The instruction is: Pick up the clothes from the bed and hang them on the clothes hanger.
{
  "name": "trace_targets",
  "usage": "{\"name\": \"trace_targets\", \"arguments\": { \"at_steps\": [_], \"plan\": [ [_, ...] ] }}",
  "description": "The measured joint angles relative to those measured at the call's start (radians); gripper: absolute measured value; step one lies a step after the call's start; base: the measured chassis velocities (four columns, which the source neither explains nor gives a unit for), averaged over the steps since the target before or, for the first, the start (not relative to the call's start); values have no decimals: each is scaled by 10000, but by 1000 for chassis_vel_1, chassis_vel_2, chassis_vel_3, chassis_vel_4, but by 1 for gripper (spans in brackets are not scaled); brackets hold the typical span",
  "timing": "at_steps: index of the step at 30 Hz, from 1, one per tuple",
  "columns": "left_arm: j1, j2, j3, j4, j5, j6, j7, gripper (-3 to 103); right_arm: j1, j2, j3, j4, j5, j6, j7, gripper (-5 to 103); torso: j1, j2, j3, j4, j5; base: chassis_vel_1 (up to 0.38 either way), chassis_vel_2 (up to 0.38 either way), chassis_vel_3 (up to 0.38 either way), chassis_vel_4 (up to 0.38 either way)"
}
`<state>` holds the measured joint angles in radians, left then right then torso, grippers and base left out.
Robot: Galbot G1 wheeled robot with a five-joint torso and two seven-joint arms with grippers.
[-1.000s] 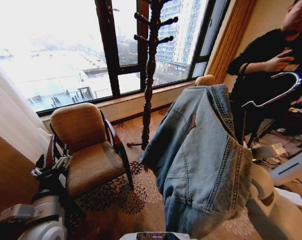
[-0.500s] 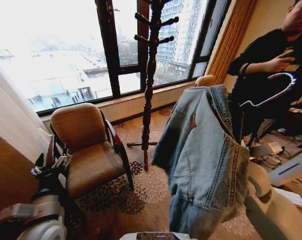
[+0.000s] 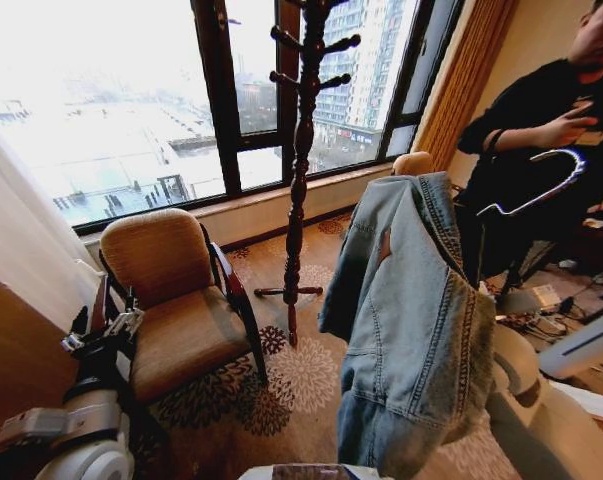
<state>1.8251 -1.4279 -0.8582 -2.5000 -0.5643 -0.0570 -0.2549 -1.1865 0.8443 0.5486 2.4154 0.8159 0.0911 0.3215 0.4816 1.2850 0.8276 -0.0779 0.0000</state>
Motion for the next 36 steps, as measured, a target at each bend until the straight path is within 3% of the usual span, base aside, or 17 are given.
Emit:
{"name": "trace_targets", "arguments": {
  "at_steps": [36],
  "plan": [
    [-82, 201, -36, 0, -168, -75, 45, 100, -373, 123, 267, 155, -52, -16, 0, 23, 1, -2, 1, 0, 0, -85, 85, 91, -89]
  ]
}}
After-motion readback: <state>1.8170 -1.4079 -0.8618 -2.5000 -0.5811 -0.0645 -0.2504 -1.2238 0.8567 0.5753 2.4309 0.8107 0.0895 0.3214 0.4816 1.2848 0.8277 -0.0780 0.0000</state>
